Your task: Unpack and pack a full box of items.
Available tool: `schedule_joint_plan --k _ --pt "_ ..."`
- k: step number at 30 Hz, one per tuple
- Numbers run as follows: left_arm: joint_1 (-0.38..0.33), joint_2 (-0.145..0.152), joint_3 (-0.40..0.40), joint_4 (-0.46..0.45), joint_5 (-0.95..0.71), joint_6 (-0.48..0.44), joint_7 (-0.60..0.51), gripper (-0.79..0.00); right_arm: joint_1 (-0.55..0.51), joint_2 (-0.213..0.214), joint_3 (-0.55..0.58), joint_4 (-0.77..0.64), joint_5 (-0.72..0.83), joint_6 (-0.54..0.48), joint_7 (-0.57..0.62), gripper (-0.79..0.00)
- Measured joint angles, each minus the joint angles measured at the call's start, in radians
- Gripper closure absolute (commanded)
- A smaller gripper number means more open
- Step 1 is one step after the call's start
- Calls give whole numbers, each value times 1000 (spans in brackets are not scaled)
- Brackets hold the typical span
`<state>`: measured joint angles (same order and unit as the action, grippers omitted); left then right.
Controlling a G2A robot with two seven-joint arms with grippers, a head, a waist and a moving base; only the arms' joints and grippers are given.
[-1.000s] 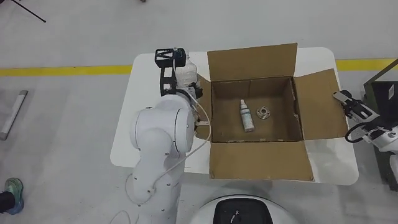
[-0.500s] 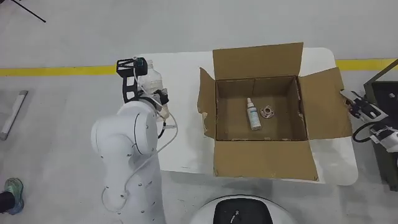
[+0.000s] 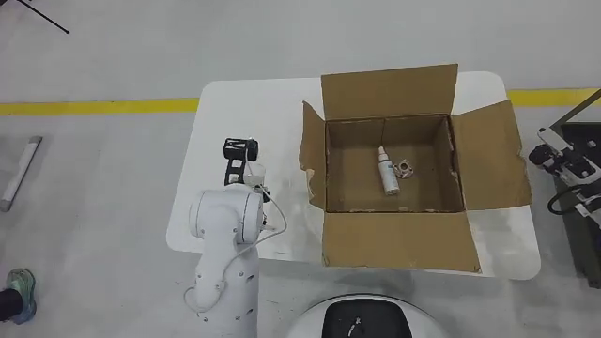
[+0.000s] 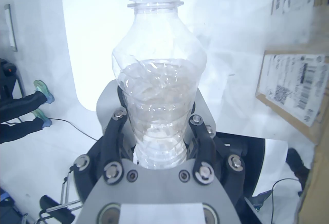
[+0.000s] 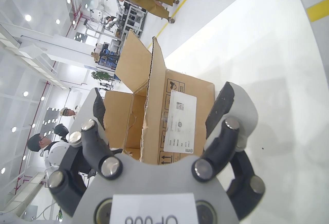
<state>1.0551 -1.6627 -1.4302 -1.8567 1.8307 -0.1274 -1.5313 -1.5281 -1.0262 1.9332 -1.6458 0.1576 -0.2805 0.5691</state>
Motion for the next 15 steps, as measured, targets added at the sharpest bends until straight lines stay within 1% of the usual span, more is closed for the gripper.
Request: schedule_joint_plan --k 3,15 --pt "6 1 3 23 -15 -14 1 0 -7 0 6 -1 4 -6 2 -785" --pt "6 1 3 22 -15 -13 1 0 -29 -2 5 0 9 -21 -8 -785"
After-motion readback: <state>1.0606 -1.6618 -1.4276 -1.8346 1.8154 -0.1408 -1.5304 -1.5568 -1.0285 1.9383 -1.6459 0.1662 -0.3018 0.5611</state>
